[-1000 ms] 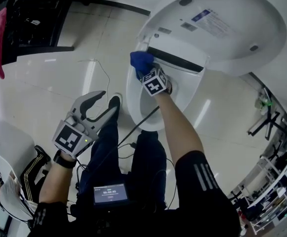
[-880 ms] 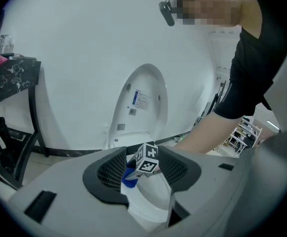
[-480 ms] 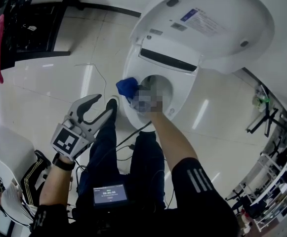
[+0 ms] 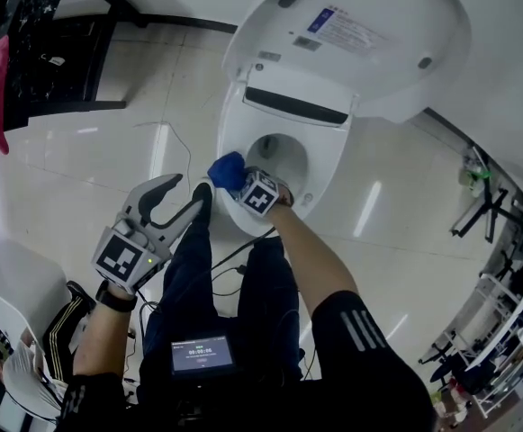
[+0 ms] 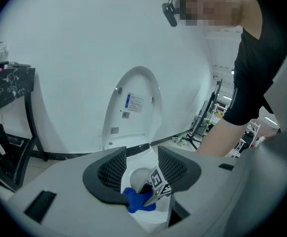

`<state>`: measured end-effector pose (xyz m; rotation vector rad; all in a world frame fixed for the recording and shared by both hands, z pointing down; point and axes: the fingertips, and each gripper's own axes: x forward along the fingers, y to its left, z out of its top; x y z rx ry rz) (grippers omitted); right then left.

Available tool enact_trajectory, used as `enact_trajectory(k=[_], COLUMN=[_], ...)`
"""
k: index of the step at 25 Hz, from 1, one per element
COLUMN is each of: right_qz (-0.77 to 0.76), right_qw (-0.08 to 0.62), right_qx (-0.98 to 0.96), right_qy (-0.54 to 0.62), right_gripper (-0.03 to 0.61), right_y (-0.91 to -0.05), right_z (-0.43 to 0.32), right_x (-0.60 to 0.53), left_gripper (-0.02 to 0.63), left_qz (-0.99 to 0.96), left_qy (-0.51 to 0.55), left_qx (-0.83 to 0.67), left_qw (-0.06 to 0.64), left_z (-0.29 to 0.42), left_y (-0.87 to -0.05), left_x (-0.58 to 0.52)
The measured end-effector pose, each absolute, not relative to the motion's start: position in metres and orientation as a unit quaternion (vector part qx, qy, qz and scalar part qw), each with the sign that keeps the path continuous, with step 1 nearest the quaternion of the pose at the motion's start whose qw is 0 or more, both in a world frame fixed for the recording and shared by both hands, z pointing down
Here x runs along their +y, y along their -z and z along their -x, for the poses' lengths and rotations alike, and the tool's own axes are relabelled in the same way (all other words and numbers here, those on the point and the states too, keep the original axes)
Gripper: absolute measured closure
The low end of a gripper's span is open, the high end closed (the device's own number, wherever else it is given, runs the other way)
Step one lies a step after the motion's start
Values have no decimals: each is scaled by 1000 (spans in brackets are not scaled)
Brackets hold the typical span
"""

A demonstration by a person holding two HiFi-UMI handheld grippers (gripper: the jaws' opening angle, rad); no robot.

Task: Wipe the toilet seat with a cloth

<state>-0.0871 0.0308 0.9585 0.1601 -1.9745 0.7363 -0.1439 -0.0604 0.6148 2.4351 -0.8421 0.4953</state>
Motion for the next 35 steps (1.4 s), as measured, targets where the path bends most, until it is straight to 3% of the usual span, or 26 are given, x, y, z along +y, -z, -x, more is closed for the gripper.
enact_trajectory(k=[12,22,27,35], right_qz=[-231,-331,-374,-429], right_qw=[347,238,188,128], right_qx=[-852,-877,-883,-879], right_qy=[-317,-253,-212,-162], right_gripper=[370,370,370,371], right_y=[-831,-630,-527,-411], right_z=[24,-28,-56,-98], right_x=[-49,-75,-76,-51], left_gripper=[411,413,413,413], left_qz=[-910,-933,-950,-959], left_qy=[-167,-142,-125,-96], left_qx=[-301,-282,-261,-248], left_qw=[230,175,115,97], left_z=[123,95,81,57], left_y=[-566,-469,-423,-374], left_x=[-59,-59,-62,-48])
